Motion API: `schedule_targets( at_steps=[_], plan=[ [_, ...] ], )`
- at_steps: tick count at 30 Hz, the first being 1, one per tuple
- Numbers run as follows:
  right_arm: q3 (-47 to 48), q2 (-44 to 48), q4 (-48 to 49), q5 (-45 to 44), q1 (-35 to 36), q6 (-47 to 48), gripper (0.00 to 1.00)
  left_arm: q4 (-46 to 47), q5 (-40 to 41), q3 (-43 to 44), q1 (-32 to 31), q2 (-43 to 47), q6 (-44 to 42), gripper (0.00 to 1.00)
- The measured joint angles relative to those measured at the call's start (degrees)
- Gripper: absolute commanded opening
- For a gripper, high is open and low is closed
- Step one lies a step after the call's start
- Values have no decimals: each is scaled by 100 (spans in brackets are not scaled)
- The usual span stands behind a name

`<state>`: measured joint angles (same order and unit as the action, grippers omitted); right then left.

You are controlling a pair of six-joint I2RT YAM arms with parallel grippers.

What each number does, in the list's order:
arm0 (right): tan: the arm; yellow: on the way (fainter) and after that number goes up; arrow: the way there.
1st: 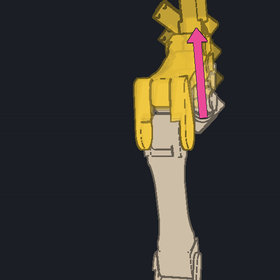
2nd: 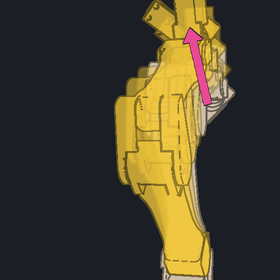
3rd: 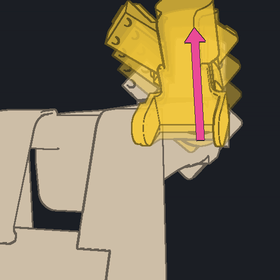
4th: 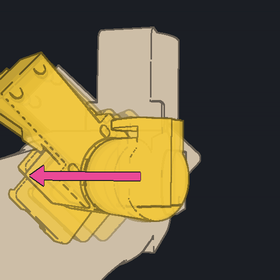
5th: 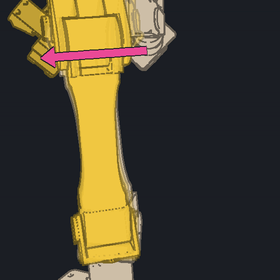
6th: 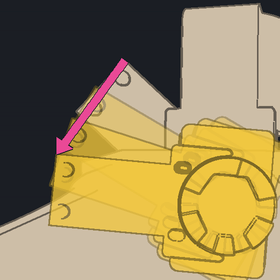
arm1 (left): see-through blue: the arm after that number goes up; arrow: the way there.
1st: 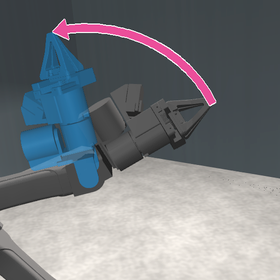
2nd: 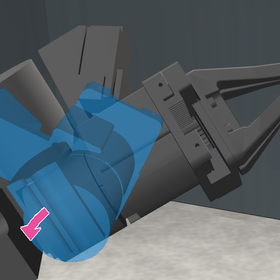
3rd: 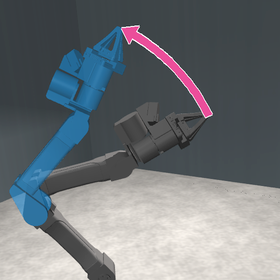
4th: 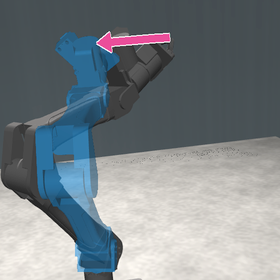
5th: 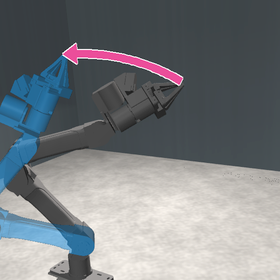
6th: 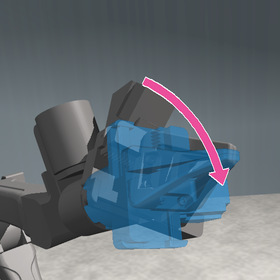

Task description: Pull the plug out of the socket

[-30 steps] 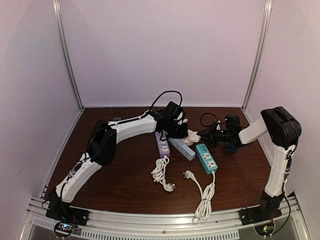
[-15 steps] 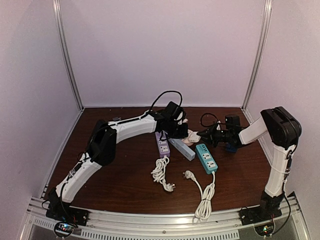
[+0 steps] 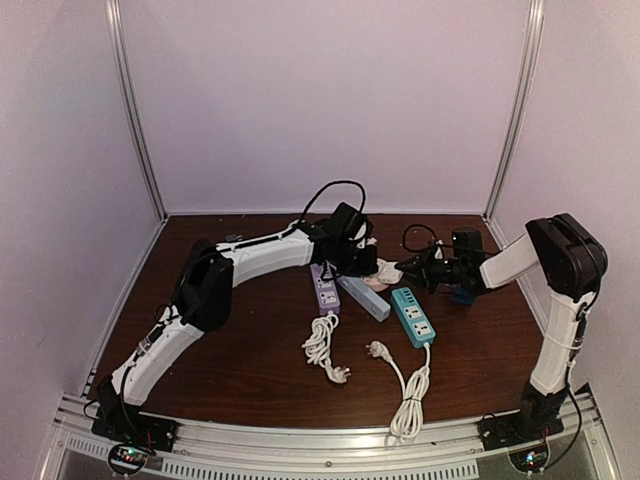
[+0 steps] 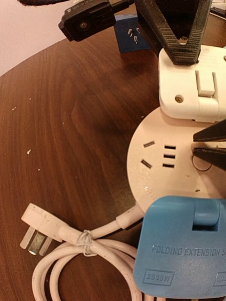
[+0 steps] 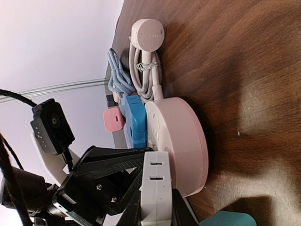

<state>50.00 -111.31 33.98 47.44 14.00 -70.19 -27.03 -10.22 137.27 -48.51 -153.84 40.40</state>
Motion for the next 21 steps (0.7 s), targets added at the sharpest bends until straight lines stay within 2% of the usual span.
schedule_targets(
  at_steps=[21],
  plan=[
    [511,116,-1150,-129,61,402,10,20,44,-13,-24,0,0,5]
  ],
)
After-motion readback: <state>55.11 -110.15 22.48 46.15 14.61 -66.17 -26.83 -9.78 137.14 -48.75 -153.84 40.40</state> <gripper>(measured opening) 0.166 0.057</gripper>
